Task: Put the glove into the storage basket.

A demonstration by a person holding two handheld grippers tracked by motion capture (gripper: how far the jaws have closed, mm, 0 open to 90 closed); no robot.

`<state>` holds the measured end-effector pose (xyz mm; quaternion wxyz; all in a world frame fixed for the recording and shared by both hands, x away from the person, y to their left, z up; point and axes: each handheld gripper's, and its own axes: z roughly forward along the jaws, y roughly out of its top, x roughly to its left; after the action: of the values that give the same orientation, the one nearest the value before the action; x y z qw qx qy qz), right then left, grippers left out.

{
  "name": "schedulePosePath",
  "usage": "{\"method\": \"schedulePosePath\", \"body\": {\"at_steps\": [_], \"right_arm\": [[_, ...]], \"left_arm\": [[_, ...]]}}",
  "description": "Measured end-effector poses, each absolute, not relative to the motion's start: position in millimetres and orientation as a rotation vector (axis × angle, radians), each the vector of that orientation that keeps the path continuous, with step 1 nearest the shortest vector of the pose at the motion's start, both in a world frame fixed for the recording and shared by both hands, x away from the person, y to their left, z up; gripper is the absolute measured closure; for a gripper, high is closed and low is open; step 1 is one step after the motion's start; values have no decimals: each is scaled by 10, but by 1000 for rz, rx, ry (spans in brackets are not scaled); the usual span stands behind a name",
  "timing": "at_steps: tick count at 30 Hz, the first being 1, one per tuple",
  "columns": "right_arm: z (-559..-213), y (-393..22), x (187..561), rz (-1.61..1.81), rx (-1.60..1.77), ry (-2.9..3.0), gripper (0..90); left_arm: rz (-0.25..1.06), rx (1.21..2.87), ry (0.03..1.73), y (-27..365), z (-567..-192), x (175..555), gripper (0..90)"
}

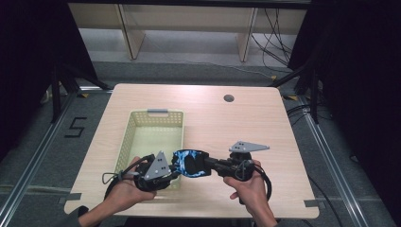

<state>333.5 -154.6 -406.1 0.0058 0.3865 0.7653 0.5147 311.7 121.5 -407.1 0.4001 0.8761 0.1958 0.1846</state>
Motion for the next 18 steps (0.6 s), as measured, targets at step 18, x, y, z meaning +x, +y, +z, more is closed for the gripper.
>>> {"method": "schedulePosePath", "body": {"at_steps": [18], "right_arm": [[-4029,-800,3741,1542,1141,2520,869]], "left_arm": [[501,2265,621,1838,-4132,3326,758]]}}
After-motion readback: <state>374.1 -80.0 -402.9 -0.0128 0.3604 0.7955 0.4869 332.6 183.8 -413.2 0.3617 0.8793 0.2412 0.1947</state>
